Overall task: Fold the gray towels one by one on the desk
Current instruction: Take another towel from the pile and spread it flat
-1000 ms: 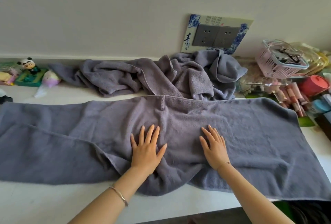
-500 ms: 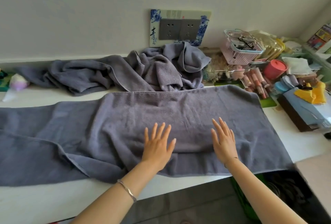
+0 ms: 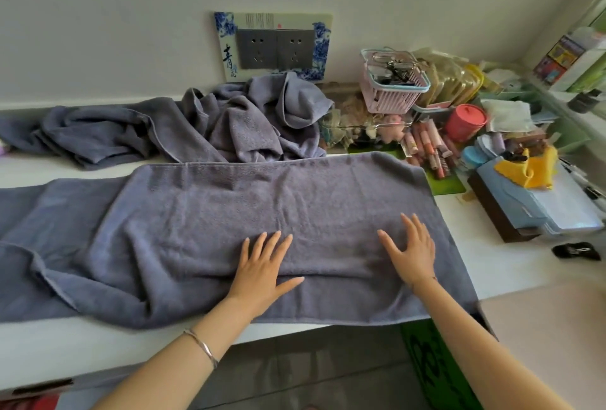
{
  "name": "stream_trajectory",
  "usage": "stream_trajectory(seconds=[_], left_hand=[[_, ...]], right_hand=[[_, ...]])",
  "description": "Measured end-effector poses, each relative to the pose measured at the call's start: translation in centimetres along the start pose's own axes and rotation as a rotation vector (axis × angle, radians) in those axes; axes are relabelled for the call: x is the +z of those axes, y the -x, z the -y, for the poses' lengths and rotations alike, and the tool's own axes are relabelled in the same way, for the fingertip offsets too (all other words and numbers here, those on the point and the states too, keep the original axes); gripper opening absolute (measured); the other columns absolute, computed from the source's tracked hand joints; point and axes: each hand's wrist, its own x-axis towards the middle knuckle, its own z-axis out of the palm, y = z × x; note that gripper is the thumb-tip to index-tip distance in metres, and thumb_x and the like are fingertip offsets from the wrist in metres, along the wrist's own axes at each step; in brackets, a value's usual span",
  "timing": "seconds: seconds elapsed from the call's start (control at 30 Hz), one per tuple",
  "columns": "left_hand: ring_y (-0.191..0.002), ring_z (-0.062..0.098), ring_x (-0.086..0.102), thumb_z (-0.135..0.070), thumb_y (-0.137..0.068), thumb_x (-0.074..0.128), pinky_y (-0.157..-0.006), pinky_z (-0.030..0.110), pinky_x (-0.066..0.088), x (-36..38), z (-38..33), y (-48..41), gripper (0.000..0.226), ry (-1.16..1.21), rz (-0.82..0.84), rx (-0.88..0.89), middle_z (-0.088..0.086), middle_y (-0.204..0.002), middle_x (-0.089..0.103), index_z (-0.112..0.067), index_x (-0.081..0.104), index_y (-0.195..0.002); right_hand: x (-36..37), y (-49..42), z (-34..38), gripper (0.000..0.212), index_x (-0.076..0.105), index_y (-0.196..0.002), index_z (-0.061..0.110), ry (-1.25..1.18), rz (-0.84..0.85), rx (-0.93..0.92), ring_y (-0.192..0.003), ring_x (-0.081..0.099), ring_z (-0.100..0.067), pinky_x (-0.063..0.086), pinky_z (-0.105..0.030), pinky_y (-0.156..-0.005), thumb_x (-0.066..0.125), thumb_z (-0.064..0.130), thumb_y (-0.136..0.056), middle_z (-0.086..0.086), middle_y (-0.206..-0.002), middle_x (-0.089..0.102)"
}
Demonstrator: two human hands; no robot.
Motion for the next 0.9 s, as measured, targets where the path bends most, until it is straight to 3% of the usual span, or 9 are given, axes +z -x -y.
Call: stream_trajectory(seconds=[0.17,0.27,0.37,0.47,0.57,0.7,0.9], left_hand=[[-0.130,0.034,0.045,-0.082,-0.077,-0.002,-0.099,0.061,0.036,0.6,-2.6,-0.4,0.098,0.015,-0.032,-0.016,0.004,-0.146,0.043,-0.021,0.036,-0.144],[-0.147,0.028,0.001,-0.094,-0.047,-0.017,-0.114,0.056,0.004,0.6,-2.7,-0.3,0.123,0.048,0.006,0.001,-0.003,-0.160,-0.001,-0.029,-0.007,-0.150],[-0.145,0.027,-0.016,-0.099,-0.034,-0.009,-0.113,0.055,-0.006,0.6,-2.7,0.5,0.129,0.057,0.035,-0.039,-0.006,-0.157,-0.020,-0.034,-0.027,-0.143],[-0.143,0.031,-0.021,-0.101,-0.034,0.007,-0.112,0.060,-0.007,0.6,-2.7,1.0,0.130,0.052,0.082,-0.069,-0.005,-0.155,-0.026,-0.036,-0.028,-0.142],[-0.141,0.035,-0.025,-0.099,-0.035,0.014,-0.111,0.062,-0.008,-0.1,-3.2,0.6,0.130,0.028,0.131,-0.068,-0.002,-0.153,-0.031,-0.038,-0.027,-0.142],[-0.137,0.038,-0.031,-0.097,-0.036,0.020,-0.110,0.064,-0.009,-0.4,-5.4,0.5,0.130,-0.001,0.209,-0.004,0.001,-0.149,-0.039,-0.037,-0.032,-0.140],[-0.140,0.034,-0.027,-0.097,-0.049,0.022,-0.111,0.061,-0.010,-0.8,-6.7,-0.5,0.122,0.045,0.187,-0.013,-0.002,-0.154,-0.029,-0.036,-0.022,-0.146]], right_hand=[[-3.3,-2.4,-3.5,0.087,0.031,-0.144,0.012,-0.018,-0.087,0.270,-0.136,0.029,-0.034,0.024,-0.048,-0.112,0.064,0.058,-0.078,-0.013,-0.148,0.034],[-4.7,-3.4,-5.2,0.080,0.035,-0.141,0.011,0.010,-0.113,0.342,-0.132,0.031,-0.037,0.027,-0.050,-0.109,0.065,0.053,-0.080,-0.016,-0.143,0.037],[-5.3,-4.1,-6.3,0.064,0.046,-0.131,0.008,0.017,-0.077,0.362,-0.123,0.042,-0.037,0.036,-0.049,-0.103,0.066,0.046,-0.083,-0.017,-0.134,0.048],[-5.5,-4.0,-6.7,0.042,0.055,-0.114,0.004,-0.055,-0.019,0.279,-0.099,0.055,-0.036,0.045,-0.042,-0.084,0.062,0.037,-0.089,-0.019,-0.114,0.061],[-7.2,-4.0,-6.5,0.030,0.057,-0.101,0.005,-0.084,-0.103,0.156,-0.082,0.053,-0.032,0.038,-0.033,-0.069,0.055,0.034,-0.093,-0.017,-0.097,0.063],[-10.0,-4.2,-8.2,0.027,0.060,-0.096,0.007,-0.026,-0.204,0.108,-0.084,0.056,-0.036,0.037,-0.032,-0.067,0.057,0.033,-0.092,-0.017,-0.092,0.065],[-9.6,-4.8,-10.7,0.034,0.062,-0.106,0.004,-0.048,0.024,0.231,-0.097,0.059,-0.036,0.044,-0.037,-0.080,0.062,0.033,-0.088,-0.018,-0.102,0.065]])
